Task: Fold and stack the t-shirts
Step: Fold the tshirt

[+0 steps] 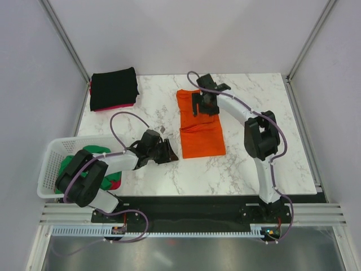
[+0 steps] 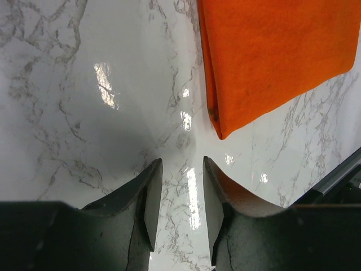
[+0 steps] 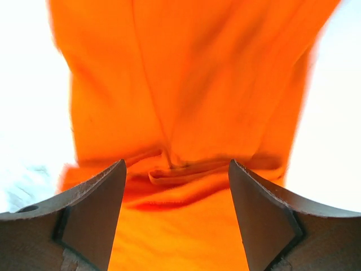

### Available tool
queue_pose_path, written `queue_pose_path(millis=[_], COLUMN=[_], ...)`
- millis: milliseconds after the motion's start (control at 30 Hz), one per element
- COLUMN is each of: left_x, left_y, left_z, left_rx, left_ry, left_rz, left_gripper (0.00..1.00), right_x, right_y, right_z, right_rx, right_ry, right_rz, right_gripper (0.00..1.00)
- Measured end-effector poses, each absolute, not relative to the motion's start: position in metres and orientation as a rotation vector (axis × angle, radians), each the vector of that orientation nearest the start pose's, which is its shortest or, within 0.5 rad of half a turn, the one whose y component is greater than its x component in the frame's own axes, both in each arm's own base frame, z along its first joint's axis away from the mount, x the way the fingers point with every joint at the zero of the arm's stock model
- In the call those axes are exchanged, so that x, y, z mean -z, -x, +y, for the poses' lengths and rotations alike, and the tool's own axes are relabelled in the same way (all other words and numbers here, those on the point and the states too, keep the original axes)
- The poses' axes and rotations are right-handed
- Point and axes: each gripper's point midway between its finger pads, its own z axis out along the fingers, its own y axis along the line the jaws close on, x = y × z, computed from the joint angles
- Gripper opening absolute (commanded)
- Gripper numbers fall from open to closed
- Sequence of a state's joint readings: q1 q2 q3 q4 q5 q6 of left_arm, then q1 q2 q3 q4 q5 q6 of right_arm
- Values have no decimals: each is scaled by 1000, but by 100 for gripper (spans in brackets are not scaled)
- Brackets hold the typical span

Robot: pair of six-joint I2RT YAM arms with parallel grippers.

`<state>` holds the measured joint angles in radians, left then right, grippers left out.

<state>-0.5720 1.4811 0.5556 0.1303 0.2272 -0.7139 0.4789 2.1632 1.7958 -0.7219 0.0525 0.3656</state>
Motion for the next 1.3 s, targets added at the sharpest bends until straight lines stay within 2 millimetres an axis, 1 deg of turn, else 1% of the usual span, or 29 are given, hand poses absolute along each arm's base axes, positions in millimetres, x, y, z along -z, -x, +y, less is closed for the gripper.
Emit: queue_pose_path(millis=[33,100,133,167,233,267,300,400,500,533,633,733,767,800,867,933,1033,1100,1167,1300], left_x=[-24,-24,-24,-24,-24,-24,-24,-24,-25,-25,-29,-40,-46,-51,-60,-66,-70,-67,-61,-39], left_y=[-247,-248,-248,-248,-248,-248,-248,-248,-246,-246,-250,-266,-274,-283,-299,-311,-324,-331,-336,-345], left_z=[-238,-239,-239,-239,-239,-239,-239,-239,-241,-242,-248,-261,-267,-273,-286,-297,-309,-314,-318,-324], left_rx=[850,855,856,856,856,857,857,859,861,857,839,829,823,820,808,793,767,746,727,680], left_ry=[61,60,60,61,61,62,64,73,64,62,55,46,45,41,35,30,23,22,18,25], left_rz=[2522,2519,2520,2520,2519,2519,2520,2520,2523,2528,2547,2540,2532,2523,2510,2508,2507,2515,2538,2597], left_gripper=[42,42,42,42,42,42,42,42,42,41,40,38,38,38,38,38,38,38,38,37], right_x=[-73,-105,-120,-133,-153,-157,-157,-148,-127,-119,-93,-69,-65,-61,-60,-65,-78,-83,-84,-85], right_y=[-457,-490,-502,-509,-512,-507,-494,-444,-384,-368,-330,-301,-296,-291,-286,-286,-288,-288,-286,-282], right_z=[235,233,230,226,212,205,197,178,161,156,148,143,142,142,144,149,158,164,169,176], right_rx=[-209,-228,-239,-244,-242,-241,-228,-217,-244,-254,-293,-320,-326,-338,-364,-396,-449,-480,-501,-528], right_ry=[112,60,35,15,-26,-42,-53,-66,-75,-79,-94,-108,-109,-111,-111,-99,-72,-51,-32,-8], right_rz=[2637,2556,2514,2481,2440,2426,2438,2482,2542,2560,2610,2666,2675,2683,2685,2664,2618,2598,2596,2603], right_gripper=[81,81,82,82,82,83,83,82,82,81,81,79,79,75,74,74,74,73,73,72])
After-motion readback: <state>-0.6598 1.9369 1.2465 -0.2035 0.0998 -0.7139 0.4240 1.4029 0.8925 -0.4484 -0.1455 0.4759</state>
